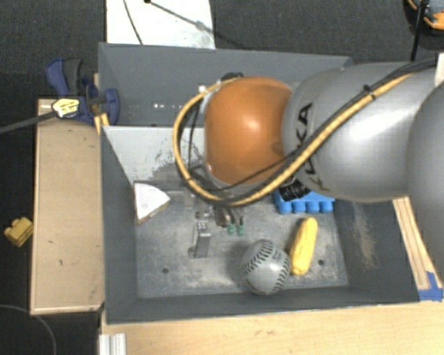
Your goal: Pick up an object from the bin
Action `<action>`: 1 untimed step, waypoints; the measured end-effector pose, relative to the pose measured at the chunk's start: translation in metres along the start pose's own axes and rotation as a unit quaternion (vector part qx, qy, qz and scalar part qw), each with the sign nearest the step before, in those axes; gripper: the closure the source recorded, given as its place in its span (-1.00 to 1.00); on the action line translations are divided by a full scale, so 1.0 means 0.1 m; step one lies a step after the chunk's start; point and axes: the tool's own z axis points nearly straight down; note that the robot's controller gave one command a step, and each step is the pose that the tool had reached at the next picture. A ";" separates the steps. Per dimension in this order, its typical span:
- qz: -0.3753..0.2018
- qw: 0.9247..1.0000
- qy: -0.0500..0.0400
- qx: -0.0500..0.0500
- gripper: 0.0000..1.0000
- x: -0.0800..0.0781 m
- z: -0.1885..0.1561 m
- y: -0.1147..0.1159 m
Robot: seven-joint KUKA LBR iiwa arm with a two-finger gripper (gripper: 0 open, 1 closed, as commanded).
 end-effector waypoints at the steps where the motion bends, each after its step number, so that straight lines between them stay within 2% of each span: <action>1: 0.003 1.000 -0.004 -0.001 -1.00 -0.02 -0.05 -0.01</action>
Offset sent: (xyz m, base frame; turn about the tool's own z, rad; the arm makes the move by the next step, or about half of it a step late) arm -0.0293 -0.0612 -0.0049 -0.1405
